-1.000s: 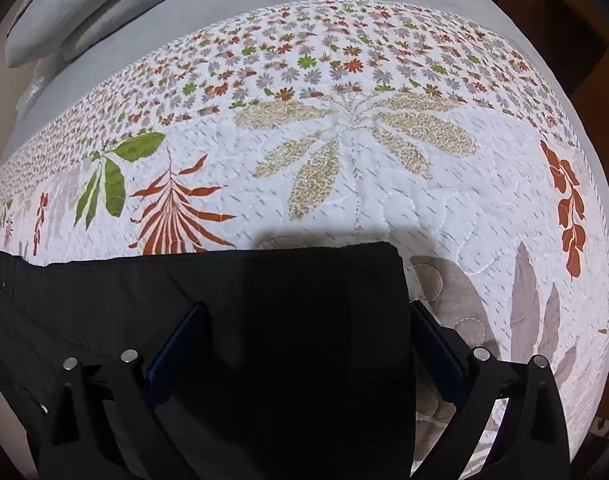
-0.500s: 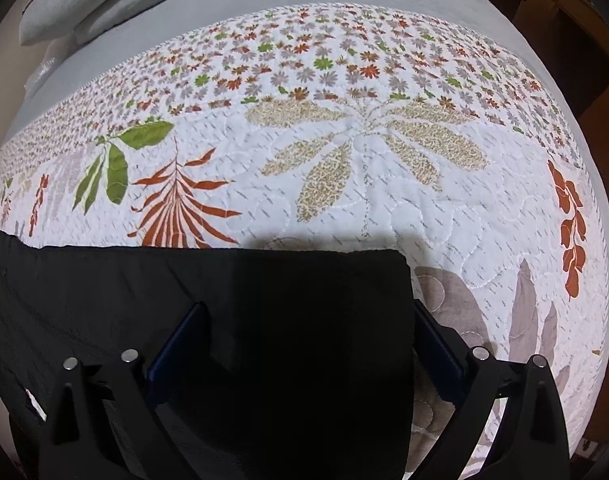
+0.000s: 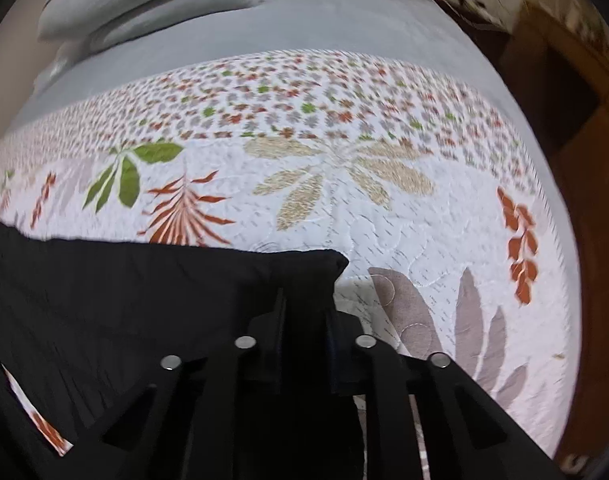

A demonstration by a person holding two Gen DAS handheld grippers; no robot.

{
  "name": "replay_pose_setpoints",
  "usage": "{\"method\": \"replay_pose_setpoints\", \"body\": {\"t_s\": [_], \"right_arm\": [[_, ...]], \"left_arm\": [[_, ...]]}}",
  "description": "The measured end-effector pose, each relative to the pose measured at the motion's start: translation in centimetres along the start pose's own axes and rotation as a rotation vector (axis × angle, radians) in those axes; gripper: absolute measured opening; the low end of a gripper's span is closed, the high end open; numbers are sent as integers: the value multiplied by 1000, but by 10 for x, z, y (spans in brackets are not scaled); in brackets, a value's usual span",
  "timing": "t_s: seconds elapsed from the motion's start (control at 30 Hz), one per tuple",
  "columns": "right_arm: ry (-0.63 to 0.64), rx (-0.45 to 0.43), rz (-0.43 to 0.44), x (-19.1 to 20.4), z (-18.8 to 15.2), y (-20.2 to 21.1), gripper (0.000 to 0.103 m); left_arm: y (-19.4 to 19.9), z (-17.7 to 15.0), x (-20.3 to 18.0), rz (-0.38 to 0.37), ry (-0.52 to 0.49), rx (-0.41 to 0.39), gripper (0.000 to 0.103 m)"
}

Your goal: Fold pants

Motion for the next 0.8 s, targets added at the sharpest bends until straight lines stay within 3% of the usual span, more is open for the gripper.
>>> {"method": "replay_pose_setpoints", "body": {"t_s": [0.37,0.8], "right_arm": [[62,-136,57,28,-5,78,12],[148,-208,131,70,-49,151,9]], "left_arm": [[6,2,-4,7,-18,-106,100],[17,-1,-7,-6,-29,-198,100]]}}
Point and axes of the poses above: each gripper's, at about its wrist camera, not at the fingertips, and y roughly against the way its jaws point, x to its left, z to its top, the point moved 10 cm from there along -y, roughly the way its jaws point, and after that the axes turned 7 degrees about -y, right-handed, at the moved point
